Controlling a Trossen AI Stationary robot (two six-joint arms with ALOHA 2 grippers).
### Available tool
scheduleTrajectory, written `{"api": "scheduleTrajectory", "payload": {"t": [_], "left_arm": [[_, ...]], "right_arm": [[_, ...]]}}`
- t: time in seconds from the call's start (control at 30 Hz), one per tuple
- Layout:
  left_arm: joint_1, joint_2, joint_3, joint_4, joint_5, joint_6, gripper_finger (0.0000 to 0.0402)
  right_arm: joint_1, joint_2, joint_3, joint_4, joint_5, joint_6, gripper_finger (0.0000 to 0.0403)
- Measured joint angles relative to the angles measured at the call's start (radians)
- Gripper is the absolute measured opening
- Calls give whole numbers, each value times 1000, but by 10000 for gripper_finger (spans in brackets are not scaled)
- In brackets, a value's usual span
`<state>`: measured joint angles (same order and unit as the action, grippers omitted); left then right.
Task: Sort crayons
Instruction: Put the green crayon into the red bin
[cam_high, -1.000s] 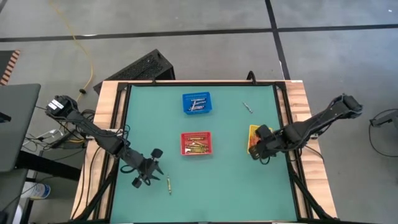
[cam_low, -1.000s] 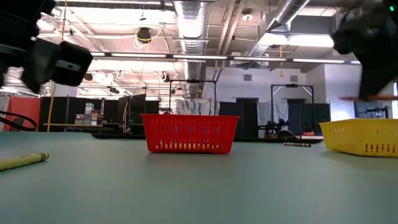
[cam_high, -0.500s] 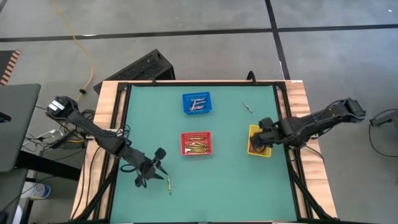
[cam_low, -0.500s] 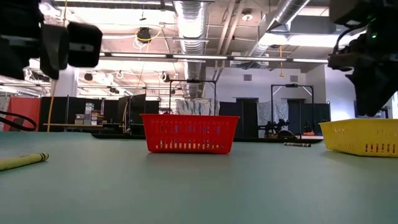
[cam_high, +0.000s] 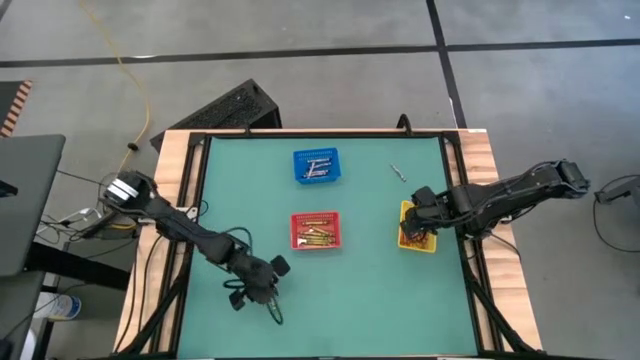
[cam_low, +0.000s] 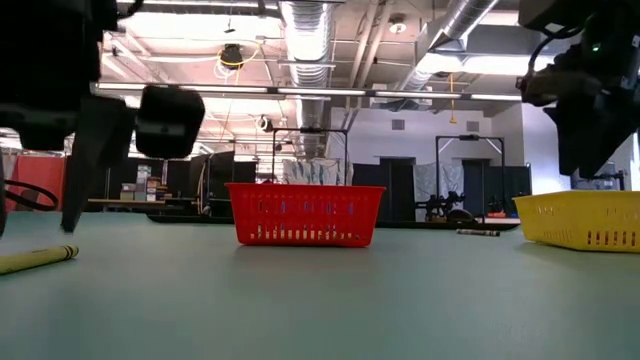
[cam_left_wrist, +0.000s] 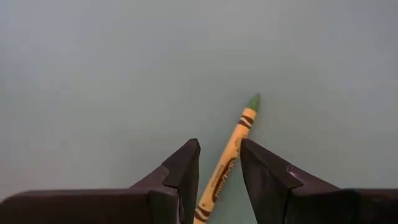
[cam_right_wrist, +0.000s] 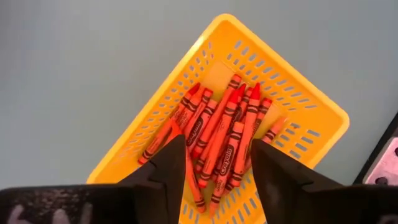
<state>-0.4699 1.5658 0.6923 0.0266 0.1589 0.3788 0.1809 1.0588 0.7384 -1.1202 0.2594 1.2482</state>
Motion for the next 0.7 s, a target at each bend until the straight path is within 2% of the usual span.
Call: {"api": "scheduleTrajectory", "payload": {"t": [0.3,0.4,0.57,0.7], "left_arm": [[34,159,112,-179,62,74,104],[36,165,134,-245,40,110,81],[51,145,159,-290,3,122,12],[69,118,191,-321,-34,115,13]], "right_arm": [[60,0,1,4,-1,1,176],[87,0,1,5,-1,20,176],[136,0,2,13,0,60,176],[172,0,2,40,1,61,176]]}}
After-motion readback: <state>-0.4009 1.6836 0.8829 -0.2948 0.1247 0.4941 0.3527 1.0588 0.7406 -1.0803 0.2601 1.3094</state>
